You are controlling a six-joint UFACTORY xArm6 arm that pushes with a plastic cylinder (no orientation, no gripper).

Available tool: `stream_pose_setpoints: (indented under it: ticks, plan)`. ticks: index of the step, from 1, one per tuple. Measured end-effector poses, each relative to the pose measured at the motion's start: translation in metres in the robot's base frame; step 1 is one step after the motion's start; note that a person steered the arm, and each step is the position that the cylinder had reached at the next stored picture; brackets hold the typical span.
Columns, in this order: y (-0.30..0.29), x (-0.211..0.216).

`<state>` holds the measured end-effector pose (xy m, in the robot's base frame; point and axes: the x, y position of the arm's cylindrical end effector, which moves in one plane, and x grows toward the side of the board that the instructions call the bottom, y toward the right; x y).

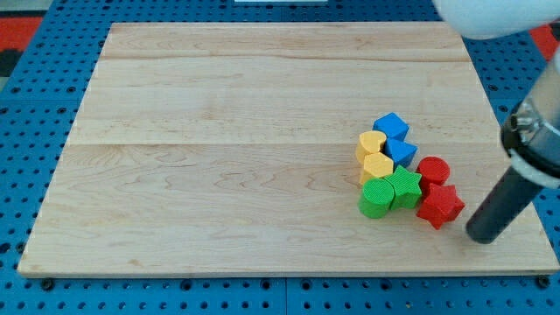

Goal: Slide the red circle down a bit along with group of block

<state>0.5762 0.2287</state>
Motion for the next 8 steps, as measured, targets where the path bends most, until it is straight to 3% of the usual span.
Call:
stream_pose_setpoints:
  ticks: [3,5,6,8]
  plan:
    - [0.015,-0.028]
    - [0.004,-0.115]
    - [-0.019,-0.118]
    - [-0.035,-0.07]
